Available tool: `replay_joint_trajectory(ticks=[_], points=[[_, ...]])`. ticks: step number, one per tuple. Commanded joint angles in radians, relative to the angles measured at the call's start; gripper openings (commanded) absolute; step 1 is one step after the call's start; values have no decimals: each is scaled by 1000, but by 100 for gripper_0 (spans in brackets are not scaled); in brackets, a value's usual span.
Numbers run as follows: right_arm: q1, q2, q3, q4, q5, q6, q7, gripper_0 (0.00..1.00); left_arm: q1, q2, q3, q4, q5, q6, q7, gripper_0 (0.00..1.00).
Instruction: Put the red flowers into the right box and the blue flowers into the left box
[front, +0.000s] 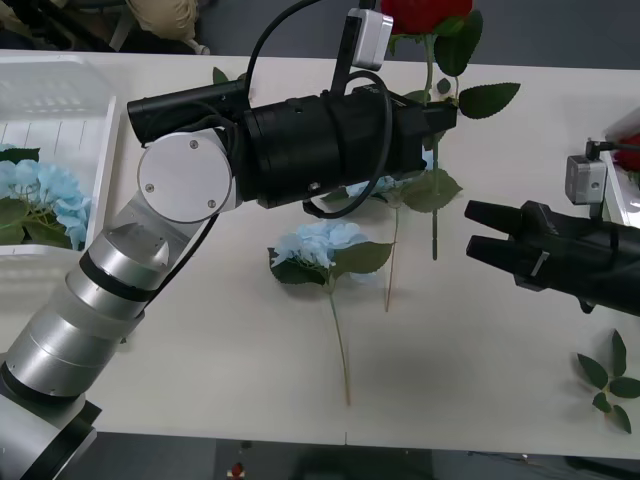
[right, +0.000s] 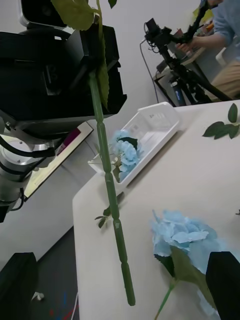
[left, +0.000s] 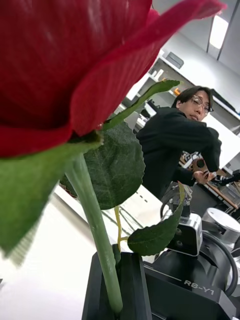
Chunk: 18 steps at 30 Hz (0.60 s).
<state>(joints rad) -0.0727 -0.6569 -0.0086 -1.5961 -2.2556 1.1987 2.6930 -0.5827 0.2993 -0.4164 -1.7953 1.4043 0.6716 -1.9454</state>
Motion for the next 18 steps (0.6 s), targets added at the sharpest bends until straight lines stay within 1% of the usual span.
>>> replay_joint_trajectory(ticks=[1,11,18], points=[[-52,26,19,27,-9,27,12,99,-32,-5,7,-18,2,-1,-55,0],[-133,34,141,62,-2,-5,12,99,-32,-5,7,-18,2,-1,-55,0],[-202,59,211,122,4,-10,12,98,-32,-5,7,-18,2,-1,-55,0]])
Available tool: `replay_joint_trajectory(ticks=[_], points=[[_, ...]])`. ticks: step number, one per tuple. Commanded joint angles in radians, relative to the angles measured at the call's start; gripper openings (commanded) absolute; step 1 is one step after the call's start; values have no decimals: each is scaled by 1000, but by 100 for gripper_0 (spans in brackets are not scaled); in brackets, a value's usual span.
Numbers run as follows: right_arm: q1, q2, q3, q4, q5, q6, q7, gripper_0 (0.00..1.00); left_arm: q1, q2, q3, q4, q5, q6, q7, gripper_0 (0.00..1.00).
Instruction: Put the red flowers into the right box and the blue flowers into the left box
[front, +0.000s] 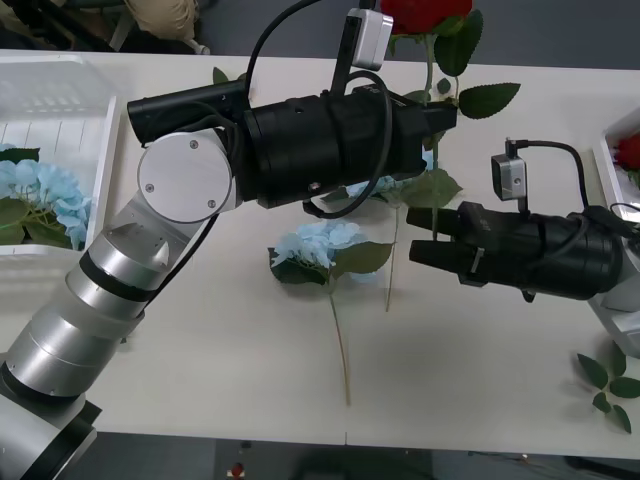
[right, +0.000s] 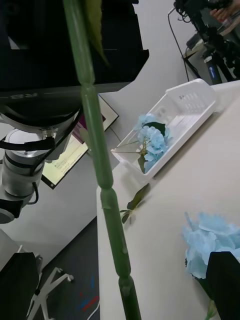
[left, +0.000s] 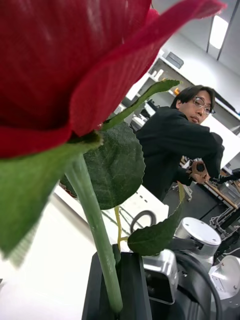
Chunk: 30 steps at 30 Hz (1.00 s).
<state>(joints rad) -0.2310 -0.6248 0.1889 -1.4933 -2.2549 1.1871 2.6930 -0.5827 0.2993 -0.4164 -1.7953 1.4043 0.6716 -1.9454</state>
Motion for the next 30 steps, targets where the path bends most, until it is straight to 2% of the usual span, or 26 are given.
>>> replay_joint_trajectory(ticks=[1,4,5,8,12,13,14,16,30], points=[[-50,30,20,25,3,2,12,99,-32,-5,7,-18,2,-1,-55,0],[-65,40,30,39,6,2,12,96,-32,-5,7,-18,2,-1,-55,0],[-68,48,30,44,15,2,12,89,-32,-5,7,-18,2,-1,-55,0],[-71,63,30,44,34,-8,12,57,-32,-5,7,-18,2,-1,-55,0],[-74,70,44,44,34,-24,12,27,-32,-5,7,-18,2,-1,-55,0],[-76,70,47,44,34,-26,12,23,-32,-5,7,-18,2,-1,-55,0],[-77,70,50,44,34,-31,12,11,-32,-5,7,-18,2,-1,-55,0],[-77,70,52,44,34,-35,12,0,-32,-5,7,-18,2,-1,-55,0],[-80,70,52,44,34,-40,12,0,-37,-22,19,-6,5,-17,-55,0]])
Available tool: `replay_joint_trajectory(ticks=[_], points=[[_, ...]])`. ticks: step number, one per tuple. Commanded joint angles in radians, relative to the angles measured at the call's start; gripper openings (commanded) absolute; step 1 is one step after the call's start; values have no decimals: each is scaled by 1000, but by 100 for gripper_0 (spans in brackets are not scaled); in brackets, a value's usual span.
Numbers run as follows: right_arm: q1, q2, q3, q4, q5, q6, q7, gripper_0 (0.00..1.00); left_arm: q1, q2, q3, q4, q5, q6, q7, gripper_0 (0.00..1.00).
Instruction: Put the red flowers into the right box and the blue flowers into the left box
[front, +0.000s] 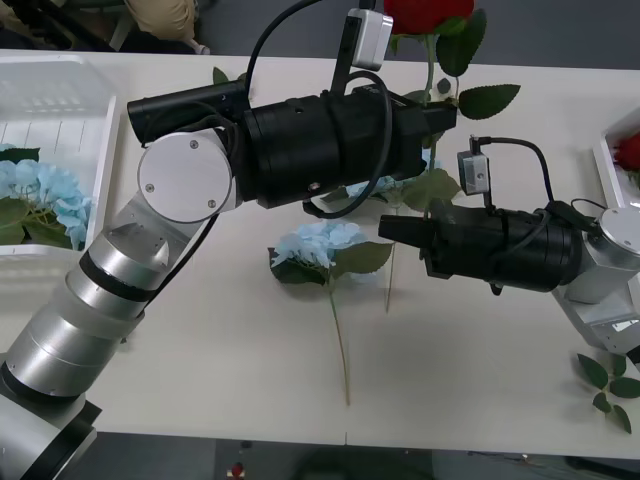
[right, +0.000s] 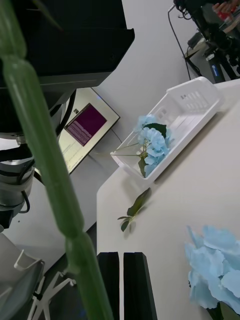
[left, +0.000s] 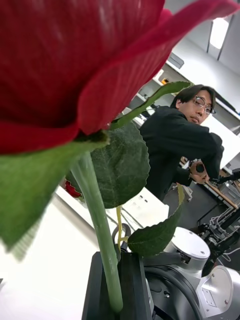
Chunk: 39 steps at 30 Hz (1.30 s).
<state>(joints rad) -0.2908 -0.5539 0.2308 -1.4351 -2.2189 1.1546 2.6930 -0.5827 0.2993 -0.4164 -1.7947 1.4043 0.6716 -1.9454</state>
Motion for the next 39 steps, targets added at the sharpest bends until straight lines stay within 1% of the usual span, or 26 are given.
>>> replay_joint_trajectory(ticks=[1,4,13,14,15,16,33,39], points=[[-21,-1,10,-15,-2,-9,12,0,-37,-23,21,-8,7,-23,-55,0],[-21,-3,10,-16,-2,-10,12,0,-45,-23,10,-15,90,-139,-56,0],[-21,-4,7,-15,-2,-10,12,0,-51,-3,11,-14,78,-119,-63,0],[-21,-6,7,-15,-2,-10,12,0,-51,1,11,-14,73,-119,-64,9],[-21,-4,7,-15,-2,-10,12,0,-51,4,11,-14,73,-119,-66,59],[-21,-6,7,-15,-2,-10,12,0,-51,8,11,-15,70,-119,-69,100],[-21,-4,2,-7,-5,-10,12,0,-51,9,11,-14,59,-119,-73,100],[-21,-32,-13,21,-5,-16,12,0,-49,35,21,-14,62,-113,-64,100]])
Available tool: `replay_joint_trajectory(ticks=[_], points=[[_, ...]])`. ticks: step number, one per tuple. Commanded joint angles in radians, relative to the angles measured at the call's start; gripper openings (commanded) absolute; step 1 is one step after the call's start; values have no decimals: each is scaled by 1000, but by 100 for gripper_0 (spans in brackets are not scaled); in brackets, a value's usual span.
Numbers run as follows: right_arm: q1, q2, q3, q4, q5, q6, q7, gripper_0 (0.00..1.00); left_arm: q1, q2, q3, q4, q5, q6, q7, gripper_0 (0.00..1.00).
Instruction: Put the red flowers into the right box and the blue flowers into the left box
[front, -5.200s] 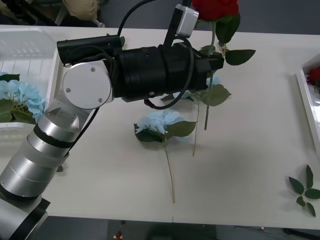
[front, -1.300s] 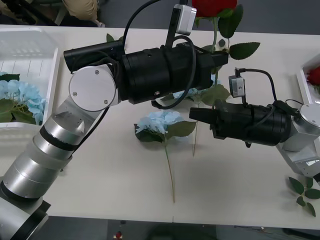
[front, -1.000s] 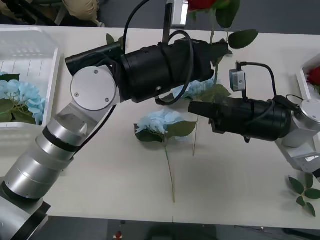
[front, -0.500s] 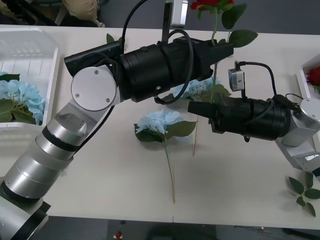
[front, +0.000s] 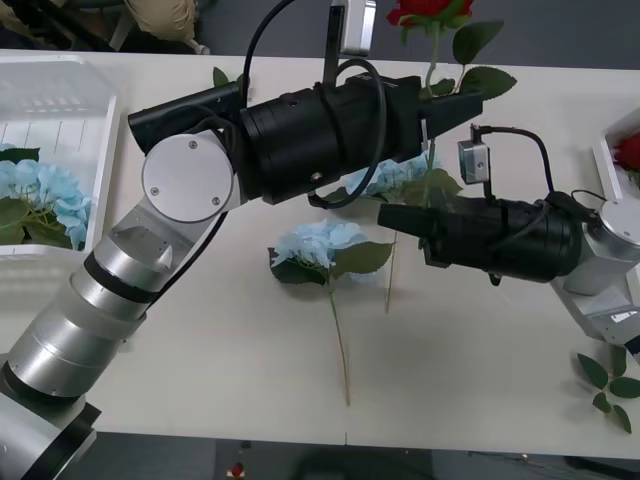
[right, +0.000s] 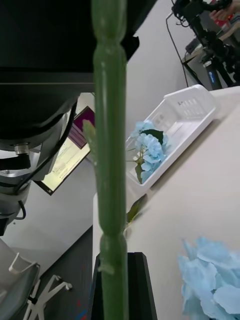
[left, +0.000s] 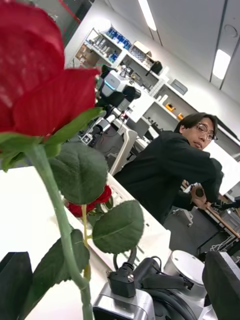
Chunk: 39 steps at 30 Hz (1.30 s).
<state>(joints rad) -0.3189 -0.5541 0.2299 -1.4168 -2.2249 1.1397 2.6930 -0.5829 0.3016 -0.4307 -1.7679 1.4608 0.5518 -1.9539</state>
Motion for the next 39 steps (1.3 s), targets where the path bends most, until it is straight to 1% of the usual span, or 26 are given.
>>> replay_joint_trajectory(ticks=[1,3,7,8,13,17,19,20,21,25,28,32,35,39], points=[[7,-44,-12,10,1,-1,12,0,-49,45,47,-41,15,33,-56,100],[7,-64,-14,18,2,-3,12,0,-49,56,79,-41,30,88,-56,100],[20,-130,-23,21,1,-1,12,0,-48,108,202,-42,110,315,-46,100],[23,-139,-27,21,2,0,12,0,-44,116,217,-42,119,346,-45,100],[40,-251,-32,33,1,-8,12,0,-14,165,374,-42,161,628,-20,100],[46,-314,-49,58,18,-5,12,0,31,168,431,-48,141,754,0,100],[46,-334,-78,67,65,-5,12,0,78,159,446,-71,104,787,35,100],[46,-337,-86,70,73,-3,12,0,86,157,448,-77,96,790,43,100],[46,-352,-121,76,119,-3,-16,0,133,146,451,-114,46,804,90,100],[44,-385,-216,84,260,8,-147,0,201,125,448,-197,-102,873,187,100],[46,-395,-296,88,389,31,-248,0,225,108,444,-245,-178,948,283,100],[46,-398,-379,107,542,69,-354,0,236,94,434,-275,-191,1022,443,100],[46,-412,-432,130,651,101,-412,0,236,94,392,-306,-240,1053,529,100],[46,-432,-486,165,755,127,-444,0,235,86,311,-351,-343,1051,613,100]])
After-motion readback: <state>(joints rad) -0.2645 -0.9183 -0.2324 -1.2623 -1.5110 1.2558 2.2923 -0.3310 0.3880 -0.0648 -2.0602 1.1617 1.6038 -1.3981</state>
